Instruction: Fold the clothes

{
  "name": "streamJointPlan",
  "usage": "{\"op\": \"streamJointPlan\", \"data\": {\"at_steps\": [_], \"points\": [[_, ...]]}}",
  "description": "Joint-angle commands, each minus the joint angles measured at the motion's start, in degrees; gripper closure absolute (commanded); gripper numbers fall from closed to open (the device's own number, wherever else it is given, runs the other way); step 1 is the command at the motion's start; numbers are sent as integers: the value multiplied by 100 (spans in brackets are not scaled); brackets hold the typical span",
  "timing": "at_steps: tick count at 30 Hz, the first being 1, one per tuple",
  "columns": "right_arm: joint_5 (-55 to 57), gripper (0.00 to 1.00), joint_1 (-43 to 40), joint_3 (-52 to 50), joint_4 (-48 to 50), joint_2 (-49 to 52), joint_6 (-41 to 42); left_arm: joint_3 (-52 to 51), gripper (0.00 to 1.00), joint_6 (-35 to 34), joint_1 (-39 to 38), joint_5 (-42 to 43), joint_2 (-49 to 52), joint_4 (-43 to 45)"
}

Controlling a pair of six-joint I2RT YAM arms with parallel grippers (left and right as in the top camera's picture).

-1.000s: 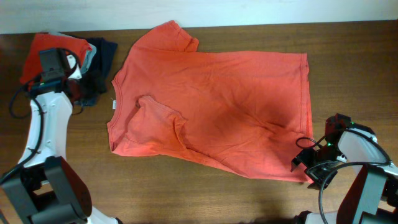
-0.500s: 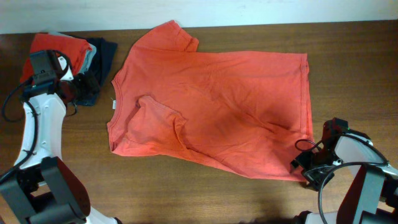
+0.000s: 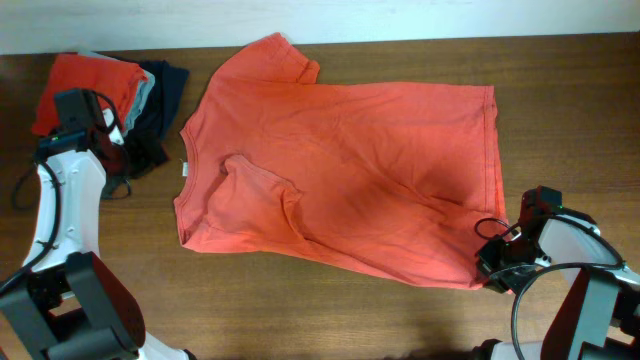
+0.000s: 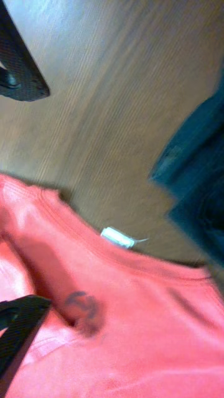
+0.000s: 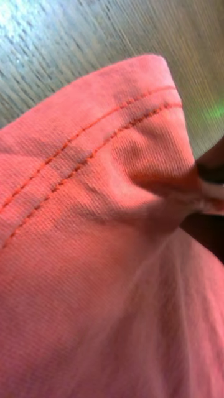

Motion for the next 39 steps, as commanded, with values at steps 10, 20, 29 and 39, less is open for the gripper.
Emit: {"op": "streamJointPlan", "data": {"at_steps": [10, 20, 29, 39], "points": [[658, 96, -24, -79, 133, 87, -35, 55, 1, -240, -4, 1034, -63, -2035], [638, 96, -22, -79, 256, 87, -35, -573, 25, -280, -28, 1027, -63, -2800], [612, 96, -22, -79, 299, 87, -37, -1781, 72, -787, -20, 1126, -63, -1624], [612, 96, -22, -79, 299, 87, -35, -2529, 65, -826, -20, 1158, -63, -463]]}}
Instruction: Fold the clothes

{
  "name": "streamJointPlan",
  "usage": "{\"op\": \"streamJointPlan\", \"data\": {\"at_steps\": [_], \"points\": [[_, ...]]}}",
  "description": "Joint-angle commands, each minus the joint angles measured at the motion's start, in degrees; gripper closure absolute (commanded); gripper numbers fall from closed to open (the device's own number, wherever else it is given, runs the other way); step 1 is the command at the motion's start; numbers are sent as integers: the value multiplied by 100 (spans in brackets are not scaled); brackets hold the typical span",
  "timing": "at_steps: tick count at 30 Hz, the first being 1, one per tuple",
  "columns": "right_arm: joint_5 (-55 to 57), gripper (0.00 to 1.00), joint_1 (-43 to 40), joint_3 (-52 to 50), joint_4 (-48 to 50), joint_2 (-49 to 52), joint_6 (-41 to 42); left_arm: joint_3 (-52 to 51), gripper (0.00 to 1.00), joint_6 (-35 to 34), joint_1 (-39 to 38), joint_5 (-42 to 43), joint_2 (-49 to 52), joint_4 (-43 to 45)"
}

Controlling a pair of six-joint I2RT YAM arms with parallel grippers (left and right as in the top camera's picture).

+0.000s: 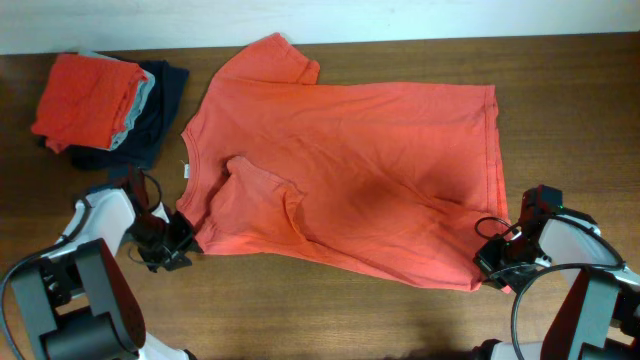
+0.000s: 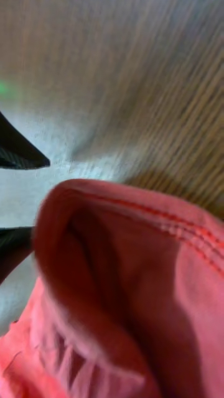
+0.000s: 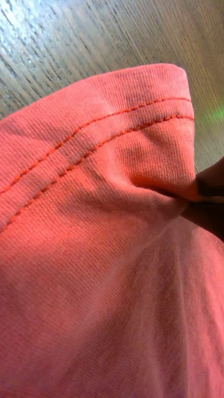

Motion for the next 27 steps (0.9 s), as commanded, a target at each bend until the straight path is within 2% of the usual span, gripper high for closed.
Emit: {"op": "streamJointPlan", "data": {"at_steps": [1, 4, 6, 15, 17, 19, 21, 27], "points": [[610, 96, -22, -90, 236, 103, 28, -90, 61, -85, -2, 81, -61, 192], [610, 94, -22, -90, 234, 103, 28, -90, 55, -87, -2, 81, -61, 369], [610, 90, -22, -90, 232, 101, 28, -90, 52, -107, -2, 72, -61, 437], [610, 87, -22, -90, 232, 103, 28, -118, 53, -105, -2, 9, -61, 590], [610, 89, -22, -90, 229, 103, 26, -136, 59, -105, -2, -120, -61, 599], [605, 96, -22, -90, 229, 103, -13, -155, 80, -105, -2, -157, -61, 603], [555, 96, -22, -90, 232, 103, -125, -164, 99, -105, -2, -155, -61, 603], [437, 96, -22, -79, 232, 101, -127, -164, 99, -105, -2, -153, -63, 603]]}}
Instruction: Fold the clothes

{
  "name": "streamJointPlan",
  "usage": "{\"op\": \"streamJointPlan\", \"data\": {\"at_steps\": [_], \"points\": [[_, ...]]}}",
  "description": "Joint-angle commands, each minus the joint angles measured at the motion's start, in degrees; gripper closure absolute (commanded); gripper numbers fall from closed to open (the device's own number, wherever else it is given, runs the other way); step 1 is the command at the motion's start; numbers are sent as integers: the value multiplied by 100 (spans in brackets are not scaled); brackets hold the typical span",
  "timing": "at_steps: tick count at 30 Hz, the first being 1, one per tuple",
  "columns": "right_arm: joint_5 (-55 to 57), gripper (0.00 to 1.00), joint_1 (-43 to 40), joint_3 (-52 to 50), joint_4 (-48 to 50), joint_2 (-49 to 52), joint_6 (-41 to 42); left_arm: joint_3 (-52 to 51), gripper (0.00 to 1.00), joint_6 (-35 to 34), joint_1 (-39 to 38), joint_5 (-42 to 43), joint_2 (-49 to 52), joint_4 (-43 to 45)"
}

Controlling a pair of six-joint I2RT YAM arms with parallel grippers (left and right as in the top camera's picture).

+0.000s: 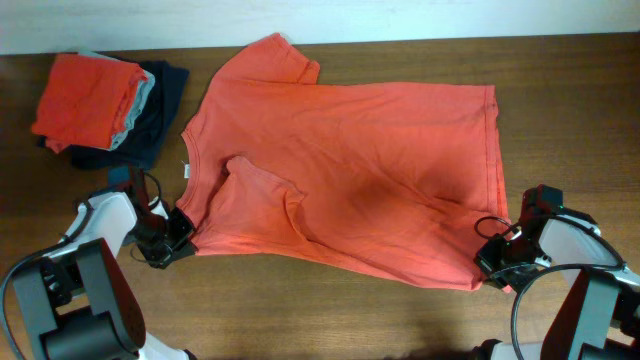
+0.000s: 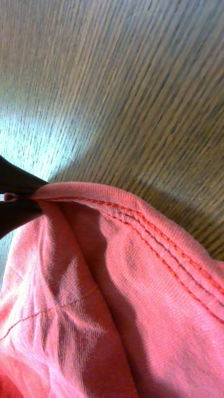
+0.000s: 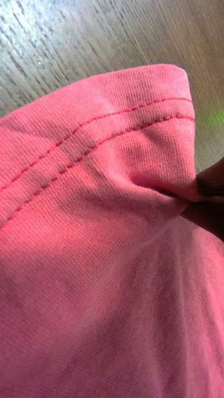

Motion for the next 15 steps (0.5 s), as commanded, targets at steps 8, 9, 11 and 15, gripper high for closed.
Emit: {"op": "streamJointPlan", "data": {"at_steps": [8, 9, 11, 15], "points": [[243, 96, -22, 350, -398, 96, -321, -11, 99, -13, 0, -59, -157, -114], [278, 96, -22, 424, -481, 90, -321, 20, 99, -13, 0, -61, -186, -144], [341, 96, -22, 579, -640, 57, -345, 98, 99, -9, 0, -72, -243, -205], [466, 96, -22, 793, -841, 4, -363, 232, 99, -9, 0, -374, -382, -225]]}}
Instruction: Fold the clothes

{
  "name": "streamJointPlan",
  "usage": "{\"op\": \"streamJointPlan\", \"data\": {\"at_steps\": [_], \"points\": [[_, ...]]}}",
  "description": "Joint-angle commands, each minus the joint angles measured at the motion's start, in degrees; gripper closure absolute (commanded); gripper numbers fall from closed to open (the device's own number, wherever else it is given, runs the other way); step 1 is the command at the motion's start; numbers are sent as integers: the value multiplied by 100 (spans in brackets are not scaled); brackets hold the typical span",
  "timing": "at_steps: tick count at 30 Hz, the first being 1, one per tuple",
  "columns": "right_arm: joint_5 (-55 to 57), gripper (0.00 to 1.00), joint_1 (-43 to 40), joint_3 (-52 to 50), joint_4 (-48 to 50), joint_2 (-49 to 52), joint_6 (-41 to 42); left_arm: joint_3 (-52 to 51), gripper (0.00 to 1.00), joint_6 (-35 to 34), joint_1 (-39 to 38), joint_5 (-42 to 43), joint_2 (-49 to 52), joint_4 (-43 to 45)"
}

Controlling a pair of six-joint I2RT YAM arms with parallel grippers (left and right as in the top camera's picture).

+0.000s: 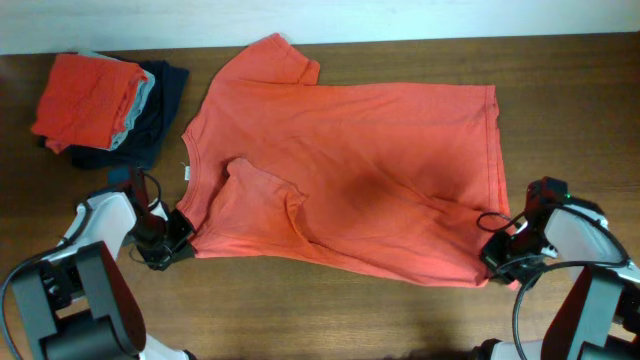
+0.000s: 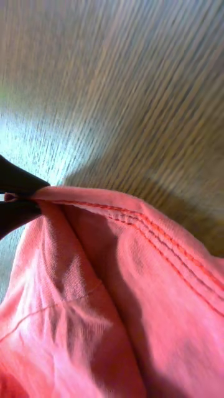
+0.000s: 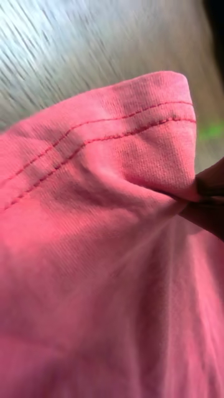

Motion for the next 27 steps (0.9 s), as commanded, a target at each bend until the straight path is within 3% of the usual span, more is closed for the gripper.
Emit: {"op": "streamJointPlan", "data": {"at_steps": [1, 11, 27], "points": [[310, 96, -22, 229, -98, -72, -52, 208, 99, -11, -2, -356, -284, -7], [308, 96, -22, 299, -107, -72, -116, 372, 99, -11, -2, -372, -378, -81], [304, 96, -22, 1421, -597, -72, -133, 1860, 99, -13, -2, -376, -400, -254]]}}
